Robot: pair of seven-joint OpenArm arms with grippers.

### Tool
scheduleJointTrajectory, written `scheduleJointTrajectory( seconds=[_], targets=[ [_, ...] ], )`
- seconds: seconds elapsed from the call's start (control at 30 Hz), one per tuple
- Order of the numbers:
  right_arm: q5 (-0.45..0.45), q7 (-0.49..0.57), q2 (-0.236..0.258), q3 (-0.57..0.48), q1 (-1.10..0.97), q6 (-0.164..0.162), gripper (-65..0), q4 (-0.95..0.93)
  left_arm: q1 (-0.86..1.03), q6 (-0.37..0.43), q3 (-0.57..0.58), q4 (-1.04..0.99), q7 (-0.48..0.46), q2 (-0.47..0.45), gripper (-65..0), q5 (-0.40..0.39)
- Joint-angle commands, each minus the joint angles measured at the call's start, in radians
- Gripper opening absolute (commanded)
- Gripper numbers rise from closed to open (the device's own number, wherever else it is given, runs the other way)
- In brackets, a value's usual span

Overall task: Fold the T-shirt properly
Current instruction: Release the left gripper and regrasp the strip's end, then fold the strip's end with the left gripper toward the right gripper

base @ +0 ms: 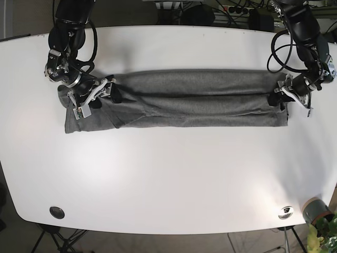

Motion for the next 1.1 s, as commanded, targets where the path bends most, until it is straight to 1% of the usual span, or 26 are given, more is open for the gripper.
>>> scheduleJointTrajectory(
  seconds=[0.0,0.03,0.07,0.13,0.23,0.37,0.57,0.7,0.8,0.87,0.93,1.07],
  targets=[
    [0.009,-0.003,0.008,0.004,0.009,0.002,-17.6,0.01,-0.006,0.002,-0.004,0.007,0.018,-0.015,-50.8,0.011],
    [0.009,-0.003,0.008,0.004,0.009,0.002,-17.6,0.01,-0.005,0.002,-0.004,0.012,0.018,-0.015,-55.8,0.011],
    [0.009,-0.003,0.008,0.004,0.009,0.002,-17.6,0.01,-0.005,0.002,-0.004,0.013,0.018,-0.015,-58.9,0.011],
    [0.009,-0.003,0.008,0.004,0.009,0.002,-17.6,0.01,-0.005,0.002,-0.002,0.015,0.018,-0.015,-61.2,0.011],
    [0.009,-0.003,0.008,0.004,0.009,0.002,-17.6,0.01,-0.005,0.002,-0.002,0.05,0.018,-0.015,-61.8,0.011],
    [0.009,-0.003,0.008,0.004,0.008,0.002,-17.6,0.01,0.034,0.002,0.009,0.236,0.022,-0.015,-61.9,0.013],
    [0.009,-0.003,0.008,0.004,0.008,0.002,-17.6,0.012,0.055,0.002,0.157,0.49,0.025,0.007,-62.1,0.013],
    [0.009,-0.005,0.008,0.004,0.008,0.002,-17.6,0.012,0.077,0.002,0.239,0.621,0.025,0.045,-62.1,0.013],
    [0.009,-0.005,0.008,0.004,0.008,0.002,-17.6,0.012,0.078,0.063,0.306,0.676,0.025,0.08,-62.1,0.013],
    [0.009,-0.007,0.008,0.002,0.008,0.002,-17.6,0.012,0.077,0.109,0.371,0.698,0.025,0.097,-62.1,0.013],
    [0.009,-0.007,0.008,0.002,0.008,0.002,-17.6,0.012,0.075,0.132,0.406,0.699,0.025,0.1,-62.1,0.01],
    [0.009,-0.007,0.008,0.002,0.009,0.002,-17.6,0.012,0.043,0.175,0.474,0.696,0.022,0.155,-61.8,0.013]
  ],
)
